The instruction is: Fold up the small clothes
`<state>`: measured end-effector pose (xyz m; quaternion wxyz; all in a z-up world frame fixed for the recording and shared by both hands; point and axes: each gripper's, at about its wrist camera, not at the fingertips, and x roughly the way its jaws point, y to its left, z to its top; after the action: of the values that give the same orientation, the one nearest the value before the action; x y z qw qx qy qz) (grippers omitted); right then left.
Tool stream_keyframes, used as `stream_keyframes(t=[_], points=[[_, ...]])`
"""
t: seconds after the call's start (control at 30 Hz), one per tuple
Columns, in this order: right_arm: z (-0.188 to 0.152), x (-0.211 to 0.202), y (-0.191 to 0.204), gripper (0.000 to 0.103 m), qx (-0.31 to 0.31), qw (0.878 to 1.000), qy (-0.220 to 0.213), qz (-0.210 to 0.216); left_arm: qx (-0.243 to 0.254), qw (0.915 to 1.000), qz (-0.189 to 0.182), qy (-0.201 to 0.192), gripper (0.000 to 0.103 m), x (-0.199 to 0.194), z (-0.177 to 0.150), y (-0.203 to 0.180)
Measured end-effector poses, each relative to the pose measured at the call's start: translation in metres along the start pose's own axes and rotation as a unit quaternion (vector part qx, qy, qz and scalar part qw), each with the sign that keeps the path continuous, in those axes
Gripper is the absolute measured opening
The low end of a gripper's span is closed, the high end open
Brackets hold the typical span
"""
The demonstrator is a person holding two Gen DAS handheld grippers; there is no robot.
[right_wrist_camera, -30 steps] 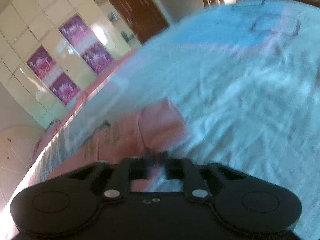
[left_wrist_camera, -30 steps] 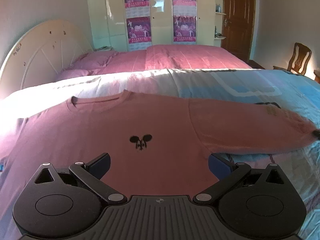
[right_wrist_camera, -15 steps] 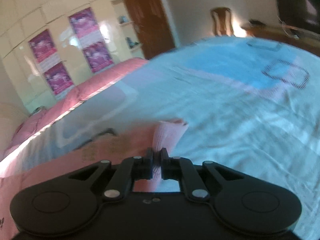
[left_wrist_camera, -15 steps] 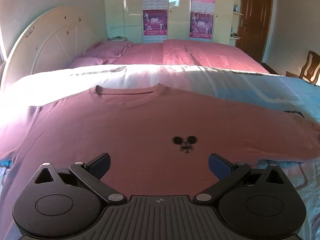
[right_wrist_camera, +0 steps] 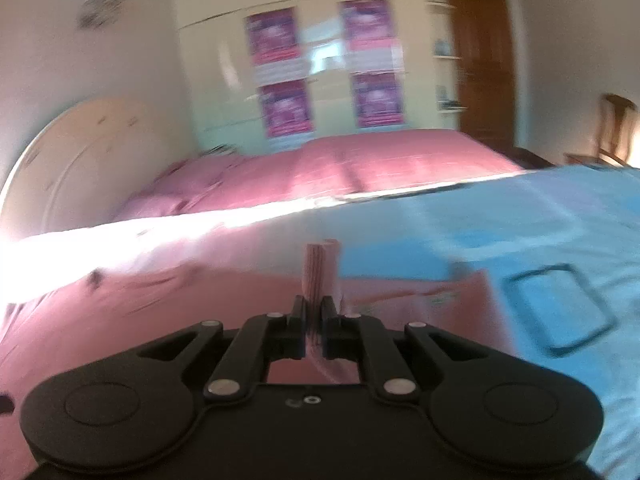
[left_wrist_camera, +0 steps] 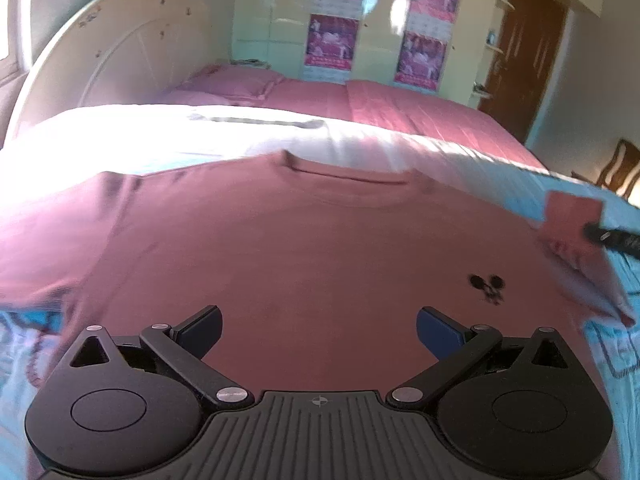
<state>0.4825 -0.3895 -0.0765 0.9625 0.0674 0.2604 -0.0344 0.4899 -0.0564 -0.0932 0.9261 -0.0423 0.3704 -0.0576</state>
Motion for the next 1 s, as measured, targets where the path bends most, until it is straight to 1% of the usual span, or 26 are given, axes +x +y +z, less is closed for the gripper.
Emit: stream_keyframes(t=[0.1,0.2,0.33,0.37,0.4,0.43,0.47,0.5,0.53,0.57,0.6,0.63,0.7,0.73,0.77,0.87,0.93,1.0], points=[[-0.007,0.013,0.052,0.007,-0.038,0.999,0.015,0.03,-0.016,0.9999,-0.001,-0.003,0.102,0.002,0.002,0.029],[-0.018,0.026,0.099,0.007,-0.069,0.995,0.033,0.058,-0.009,0.9999,0.004,0.0,0.102,0.006,0.002,0.05],[-0.044,0.042,0.143,0.007,-0.09,0.99,0.065,0.091,-0.022,0.9997,-0.003,0.004,0.102,0.011,0.001,0.069],[-0.052,0.043,0.146,0.009,-0.092,0.988,0.074,0.097,-0.024,0.9997,-0.007,0.006,0.102,0.014,0.001,0.07],[-0.059,0.048,0.151,0.017,-0.095,0.987,0.085,0.1,-0.025,0.9996,-0.011,0.008,0.102,0.016,0.001,0.07],[-0.065,0.05,0.155,0.018,-0.105,0.985,0.095,0.102,-0.024,0.9996,-0.016,0.009,0.102,0.019,0.002,0.068],[-0.07,0.045,0.162,0.026,-0.12,0.984,0.082,0.101,-0.022,0.9995,-0.021,0.008,0.102,0.023,0.003,0.066],[-0.069,0.039,0.163,0.032,-0.132,0.984,0.076,0.096,-0.02,0.9994,-0.027,0.008,0.102,0.024,0.003,0.062],[-0.068,0.031,0.161,0.032,-0.131,0.985,0.067,0.093,-0.019,0.9991,-0.036,0.008,0.102,0.028,0.004,0.057],[-0.066,0.022,0.154,0.029,-0.121,0.986,0.055,0.099,-0.021,0.9986,-0.048,0.009,0.102,0.032,0.005,0.05],[-0.063,0.017,0.144,0.019,-0.106,0.987,0.048,0.109,-0.023,0.9978,-0.062,0.011,0.102,0.038,0.007,0.043],[-0.059,0.011,0.132,0.017,-0.089,0.989,0.045,0.107,-0.024,0.9968,-0.075,0.013,0.102,0.043,0.008,0.034],[-0.052,0.004,0.109,0.015,-0.064,0.995,0.035,0.072,-0.025,0.9944,-0.101,0.019,0.1,0.059,0.01,0.017],[-0.049,-0.001,0.096,0.012,-0.052,0.997,0.029,0.051,-0.027,0.9928,-0.113,0.027,0.079,0.069,0.011,0.007],[-0.046,-0.005,0.082,0.012,-0.037,0.998,0.025,0.032,-0.032,0.9907,-0.126,0.04,0.062,0.08,0.012,-0.002],[-0.041,-0.015,0.043,0.012,-0.004,0.999,0.025,-0.025,-0.045,0.9873,-0.139,0.063,0.061,0.112,0.015,-0.024],[-0.041,-0.024,0.018,0.012,0.015,0.998,0.027,-0.057,-0.044,0.9873,-0.139,0.063,0.061,0.125,0.017,-0.038],[-0.043,-0.027,0.001,0.012,0.033,0.996,0.027,-0.075,-0.04,0.988,-0.137,0.059,0.037,0.136,0.022,-0.05]])
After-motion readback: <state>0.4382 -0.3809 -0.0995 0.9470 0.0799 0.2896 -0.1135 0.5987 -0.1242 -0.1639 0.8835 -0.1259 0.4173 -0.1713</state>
